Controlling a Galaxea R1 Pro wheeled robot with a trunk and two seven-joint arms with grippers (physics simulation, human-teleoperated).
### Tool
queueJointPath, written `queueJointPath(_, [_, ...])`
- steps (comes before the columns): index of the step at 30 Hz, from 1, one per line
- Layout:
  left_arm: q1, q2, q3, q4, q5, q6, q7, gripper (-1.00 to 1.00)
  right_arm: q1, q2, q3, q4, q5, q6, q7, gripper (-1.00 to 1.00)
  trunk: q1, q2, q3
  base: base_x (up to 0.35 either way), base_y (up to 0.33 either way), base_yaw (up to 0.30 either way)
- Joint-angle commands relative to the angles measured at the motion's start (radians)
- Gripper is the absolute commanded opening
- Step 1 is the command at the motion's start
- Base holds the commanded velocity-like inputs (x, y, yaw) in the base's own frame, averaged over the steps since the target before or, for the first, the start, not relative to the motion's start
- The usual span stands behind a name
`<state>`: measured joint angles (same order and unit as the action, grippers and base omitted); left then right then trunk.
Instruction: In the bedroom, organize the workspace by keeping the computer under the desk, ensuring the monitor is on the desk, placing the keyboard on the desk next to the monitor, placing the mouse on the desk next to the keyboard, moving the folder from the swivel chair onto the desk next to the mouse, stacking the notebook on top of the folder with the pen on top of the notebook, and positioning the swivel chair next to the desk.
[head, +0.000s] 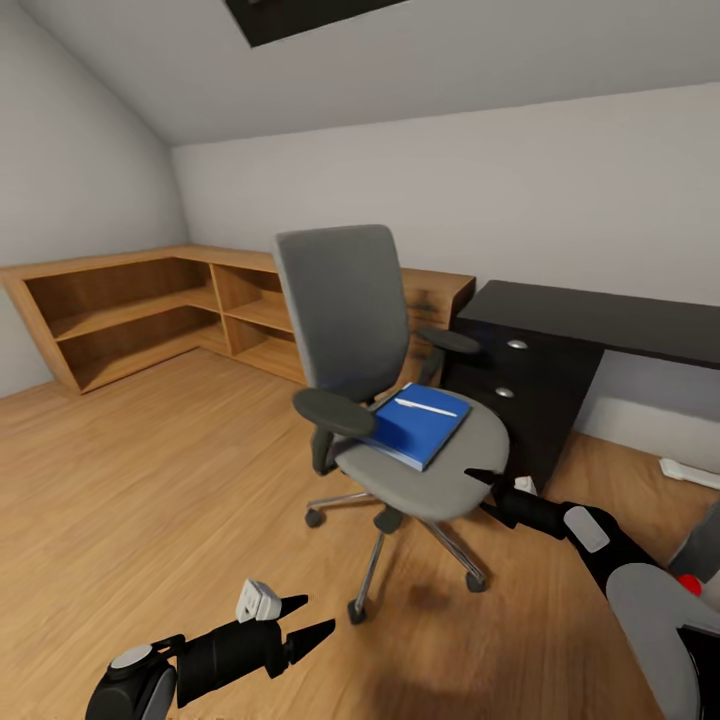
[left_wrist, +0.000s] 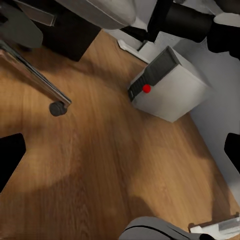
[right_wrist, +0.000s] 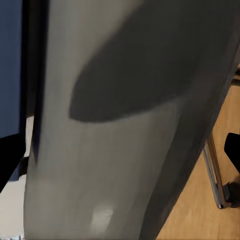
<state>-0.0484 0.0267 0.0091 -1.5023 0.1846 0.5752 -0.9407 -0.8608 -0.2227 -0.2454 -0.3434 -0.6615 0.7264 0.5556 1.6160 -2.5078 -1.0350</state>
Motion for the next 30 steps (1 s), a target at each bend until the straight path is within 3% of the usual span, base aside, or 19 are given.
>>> queueJointPath(1, [-0.001, 0.000, 0.000, 0.001, 0.006, 0.008, -0.001, 1.00, 0.000, 0.000, -0.006, 0.000, 0.000, 0.007, 0.001, 1.00, 0.000, 0.000, -0.001, 0.003, 0.000, 0.248])
queueJointPath(10, [-0.001, -0.002, -0.001, 0.002, 0.004, 0.008, 0.000, 1.00, 0.000, 0.000, -0.006, 0.000, 0.000, 0.007, 0.002, 1.00, 0.000, 0.000, -0.001, 0.119, 0.000, 0.229])
queueJointPath(25, [-0.001, -0.004, -0.004, 0.002, 0.003, 0.008, -0.001, 1.00, -0.001, 0.000, -0.006, 0.001, 0.001, 0.007, 0.001, 1.00, 0.000, 0.000, -0.001, 0.302, -0.089, 0.010])
queueJointPath(30, [-0.001, -0.004, -0.004, 0.002, 0.003, 0.008, -0.001, 1.00, 0.000, 0.000, -0.006, 0.001, 0.001, 0.007, 0.001, 1.00, 0.000, 0.000, -0.001, 0.094, 0.041, 0.000])
